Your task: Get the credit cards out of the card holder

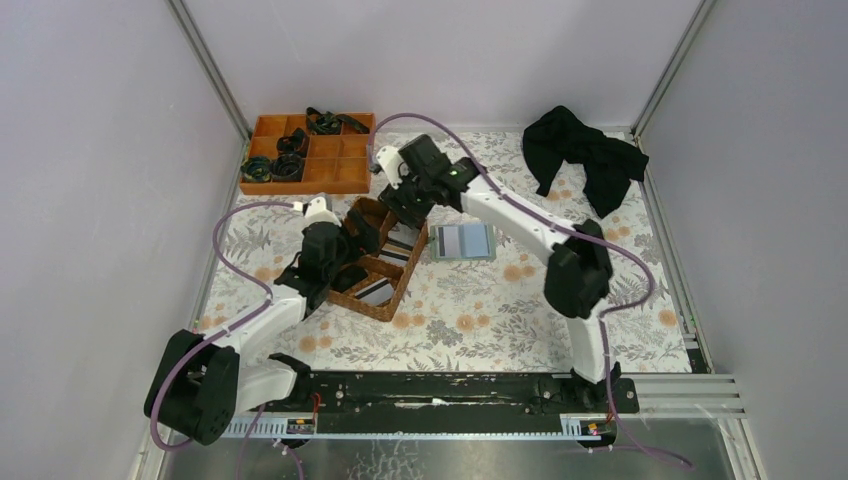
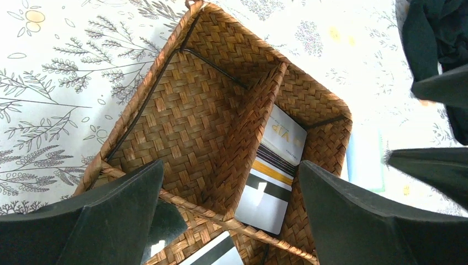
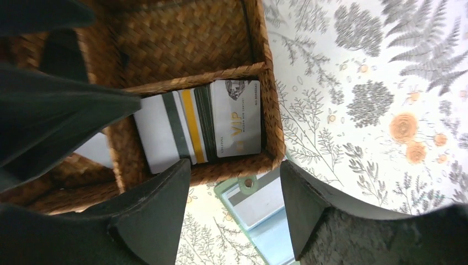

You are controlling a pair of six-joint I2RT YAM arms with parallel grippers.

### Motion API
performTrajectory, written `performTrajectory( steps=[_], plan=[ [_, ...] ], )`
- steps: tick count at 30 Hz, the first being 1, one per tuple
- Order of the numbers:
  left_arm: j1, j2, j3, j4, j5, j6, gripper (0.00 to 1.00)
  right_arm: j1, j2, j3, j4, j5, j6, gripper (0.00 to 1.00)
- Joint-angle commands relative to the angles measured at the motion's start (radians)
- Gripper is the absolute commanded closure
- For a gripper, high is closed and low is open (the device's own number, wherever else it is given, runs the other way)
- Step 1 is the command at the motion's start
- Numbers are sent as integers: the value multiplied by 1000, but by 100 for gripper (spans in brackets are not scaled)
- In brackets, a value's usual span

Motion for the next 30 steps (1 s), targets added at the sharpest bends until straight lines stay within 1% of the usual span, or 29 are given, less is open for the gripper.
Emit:
performTrajectory(
  steps=[1,4,6,7,8,9,10,11,12,13,15,16,18,20,21,22,24,25,26,28,30],
  plan=[
    [-1,1,6,59,40,53,0,-10,-229,-164,225,5,91,32],
    [-62,12,42,47,23,70,0,-85,-326,-323,373,74,255,35],
    [-139,38,85,31,-19,91,3,-173,-380,-442,444,68,404,37],
    [-175,56,112,29,-24,104,5,-218,-407,-505,476,57,462,40],
    [-208,74,141,26,-15,111,9,-249,-430,-578,519,51,499,46],
    [-234,102,172,24,6,116,18,-269,-470,-640,554,62,515,51],
    [-254,137,207,23,38,117,31,-278,-497,-695,575,91,520,69],
    [-271,173,242,23,68,119,46,-278,-515,-735,586,126,522,89],
    [-286,215,272,24,94,115,58,-279,-534,-767,588,160,524,99],
    [-304,254,299,37,125,113,70,-280,-551,-795,586,189,532,100],
    [-319,344,348,74,215,109,85,-281,-589,-850,598,228,543,100],
    [-323,389,369,94,274,110,87,-282,-604,-875,607,249,552,100],
    [-327,472,401,122,353,101,84,-288,-625,-915,614,260,560,100],
    [-328,530,413,123,375,90,81,-290,-633,-939,620,263,566,100],
    [-328,546,414,121,368,91,76,-292,-634,-949,623,263,571,100],
    [-328,565,415,110,360,100,64,-292,-637,-961,627,264,576,98],
    [-328,590,431,52,333,130,42,-293,-641,-987,650,238,579,80],
    [-327,601,441,25,318,142,36,-294,-640,-999,662,227,582,70],
    [-327,610,448,4,288,149,32,-294,-636,-1007,670,216,584,61],
    [-327,618,454,-31,244,159,31,-293,-625,-1015,676,197,593,51],
    [-324,629,463,-68,193,170,31,-293,-614,-1020,686,175,598,46]
  ],
)
